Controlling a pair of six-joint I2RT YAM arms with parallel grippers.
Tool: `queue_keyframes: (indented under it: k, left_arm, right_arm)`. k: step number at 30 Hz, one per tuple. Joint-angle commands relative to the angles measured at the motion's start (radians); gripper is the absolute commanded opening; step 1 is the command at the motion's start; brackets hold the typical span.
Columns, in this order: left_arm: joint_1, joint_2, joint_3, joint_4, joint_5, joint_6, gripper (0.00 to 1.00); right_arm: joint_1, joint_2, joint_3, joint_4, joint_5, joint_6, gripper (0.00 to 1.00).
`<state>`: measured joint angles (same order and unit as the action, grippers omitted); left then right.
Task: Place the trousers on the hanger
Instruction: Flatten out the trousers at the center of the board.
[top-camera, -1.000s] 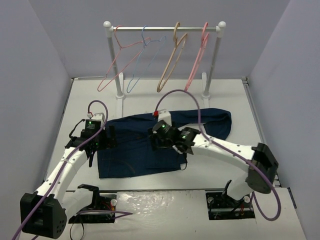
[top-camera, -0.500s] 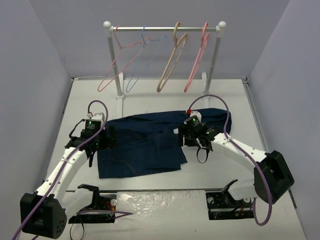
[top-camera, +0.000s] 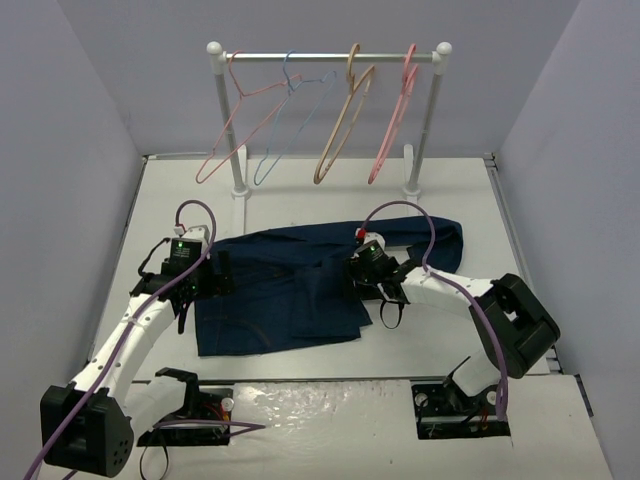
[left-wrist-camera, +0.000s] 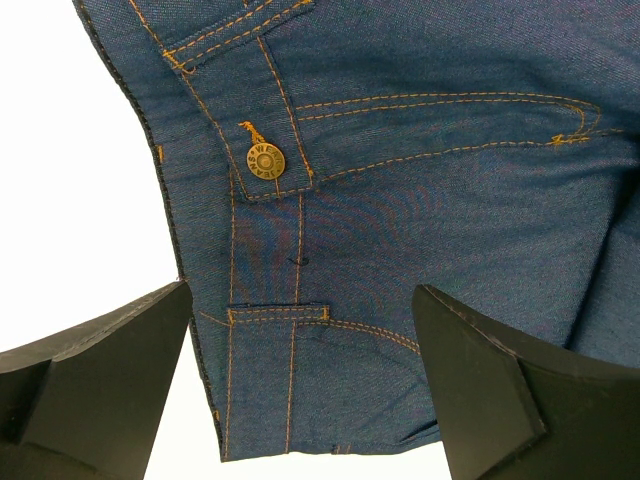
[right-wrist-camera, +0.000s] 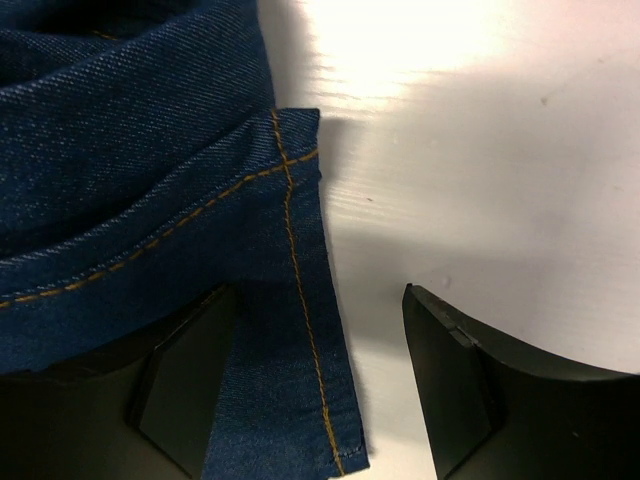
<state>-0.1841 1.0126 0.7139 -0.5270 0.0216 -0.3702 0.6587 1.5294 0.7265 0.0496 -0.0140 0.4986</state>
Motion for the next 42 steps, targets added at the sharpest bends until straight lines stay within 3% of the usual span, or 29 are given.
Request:
queue_keyframes:
  k: [1, 6, 12, 18, 24, 28, 32, 35, 38, 42]
  left_arm:
    - [-0.005, -0.009, 0.061, 0.016, -0.012, 0.013, 0.91]
    - [-0.005, -0.002, 0.063, 0.015, -0.012, 0.012, 0.91]
    - [-0.005, -0.016, 0.062, 0.012, -0.012, 0.013, 0.91]
    - [-0.005, -0.007, 0.063, 0.011, -0.012, 0.013, 0.91]
    - [-0.006, -0.015, 0.065, -0.004, -0.057, 0.014, 0.91]
    - [-0.006, -0.023, 0.064, -0.002, -0.052, 0.013, 0.91]
    - [-0.008, -0.023, 0.061, 0.011, -0.02, 0.014, 0.91]
    - [-0.023, -0.021, 0.054, 0.036, 0.047, 0.001, 0.91]
    - [-0.102, -0.023, 0.044, 0.057, 0.109, -0.068, 0.91]
    - [-0.429, 0.001, 0.042, 0.183, 0.016, -0.275, 0.91]
  right_arm:
    - [0.036, 0.044, -0.018, 0.05, -0.001, 0.009, 0.63]
    - [0.079, 0.098, -0.028, 0.038, 0.032, 0.036, 0.53]
    - [0.087, 0.088, -0.039, -0.042, 0.133, 0.108, 0.24]
    - [0.085, -0.057, 0.017, -0.224, 0.277, 0.126, 0.0]
    - [0.007, -0.232, 0.096, -0.506, 0.437, 0.177, 0.0]
    - [-0.121, -0.356, 0.134, -0.677, 0.538, 0.193, 0.0]
    - [-0.249, -0.466, 0.175, -0.694, 0.486, 0.108, 0.0]
    - [-0.275, -0.449, 0.184, -0.693, 0.439, 0.083, 0.0]
    - [-0.275, -0.413, 0.165, -0.674, 0.387, 0.077, 0.0]
    - [-0.277, -0.413, 0.118, -0.629, 0.326, 0.091, 0.0]
